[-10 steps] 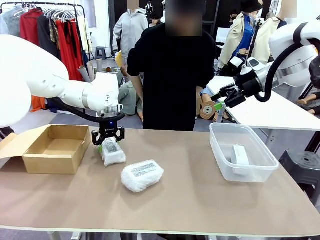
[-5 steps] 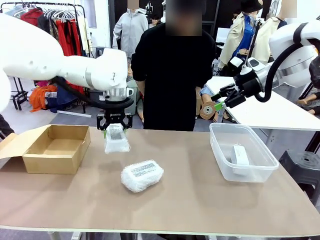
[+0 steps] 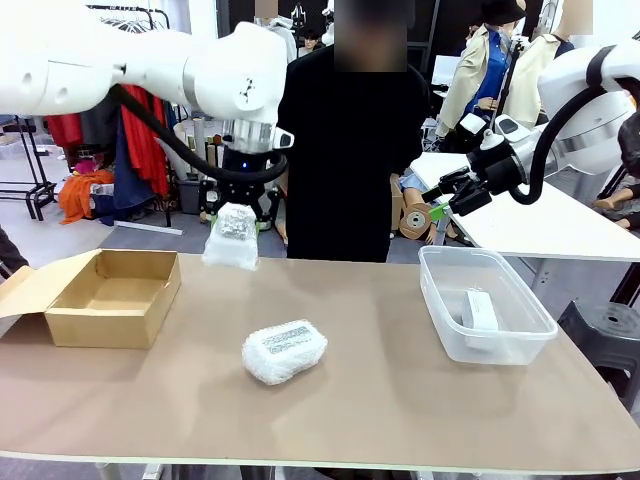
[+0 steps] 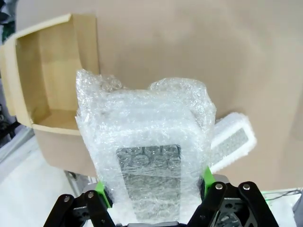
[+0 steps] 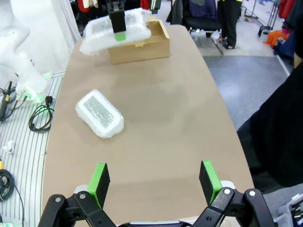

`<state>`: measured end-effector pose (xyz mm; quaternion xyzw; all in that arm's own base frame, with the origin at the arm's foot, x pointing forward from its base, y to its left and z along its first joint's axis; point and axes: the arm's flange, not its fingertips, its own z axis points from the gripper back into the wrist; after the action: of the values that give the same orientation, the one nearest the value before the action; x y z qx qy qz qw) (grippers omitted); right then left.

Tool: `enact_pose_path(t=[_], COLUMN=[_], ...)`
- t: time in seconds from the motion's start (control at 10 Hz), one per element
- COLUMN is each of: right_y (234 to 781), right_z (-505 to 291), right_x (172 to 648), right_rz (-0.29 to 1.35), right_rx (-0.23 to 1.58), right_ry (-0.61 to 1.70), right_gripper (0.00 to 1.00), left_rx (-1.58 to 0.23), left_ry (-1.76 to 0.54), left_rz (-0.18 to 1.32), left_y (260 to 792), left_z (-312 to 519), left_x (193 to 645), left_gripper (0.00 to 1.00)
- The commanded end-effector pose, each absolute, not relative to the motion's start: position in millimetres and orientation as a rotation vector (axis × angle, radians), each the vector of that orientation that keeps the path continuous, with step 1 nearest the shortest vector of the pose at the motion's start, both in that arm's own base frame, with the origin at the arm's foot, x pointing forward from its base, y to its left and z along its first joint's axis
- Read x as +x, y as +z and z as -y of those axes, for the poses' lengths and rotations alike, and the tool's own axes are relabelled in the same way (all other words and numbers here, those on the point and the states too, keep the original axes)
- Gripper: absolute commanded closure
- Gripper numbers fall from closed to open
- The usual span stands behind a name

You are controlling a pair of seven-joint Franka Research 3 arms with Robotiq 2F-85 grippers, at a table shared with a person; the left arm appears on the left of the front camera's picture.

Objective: Separate and place wrapped and unwrapped clocks.
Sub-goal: Pick up the Digital clock indicated by the person.

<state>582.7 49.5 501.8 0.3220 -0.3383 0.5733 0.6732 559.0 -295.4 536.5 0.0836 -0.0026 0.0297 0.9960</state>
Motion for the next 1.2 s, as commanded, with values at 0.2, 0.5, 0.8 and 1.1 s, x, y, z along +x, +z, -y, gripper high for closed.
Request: enact_pose_path(t=[0.2, 0.5, 0.8, 1.1], right_y=[502.8, 502.8, 502.8, 502.8], right_z=[-49.6, -49.6, -49.6, -49.6], right_x=[582.6, 582.6, 582.6, 582.6], right_rz=[0.761, 0.761, 0.761, 0.761], right_rx=[0.716, 0.716, 0.716, 0.716], right_ry=[1.298, 1.298, 1.298, 1.298], right_gripper=[0.00, 0.00, 0.00, 0.00], left_rx=[0.204, 0.195, 0.201, 0.182], left_ry=[-0.010, -0.098, -0.091, -0.093], left_rz=[0.039, 0.019, 0.087, 0.051], left_y=[590.8, 629.6, 641.4, 634.6], left_z=[305.0, 318.4, 322.3, 325.5], left_x=[552.4, 537.7, 527.0, 522.2], left_gripper=[1.00, 1.00, 1.00, 1.00])
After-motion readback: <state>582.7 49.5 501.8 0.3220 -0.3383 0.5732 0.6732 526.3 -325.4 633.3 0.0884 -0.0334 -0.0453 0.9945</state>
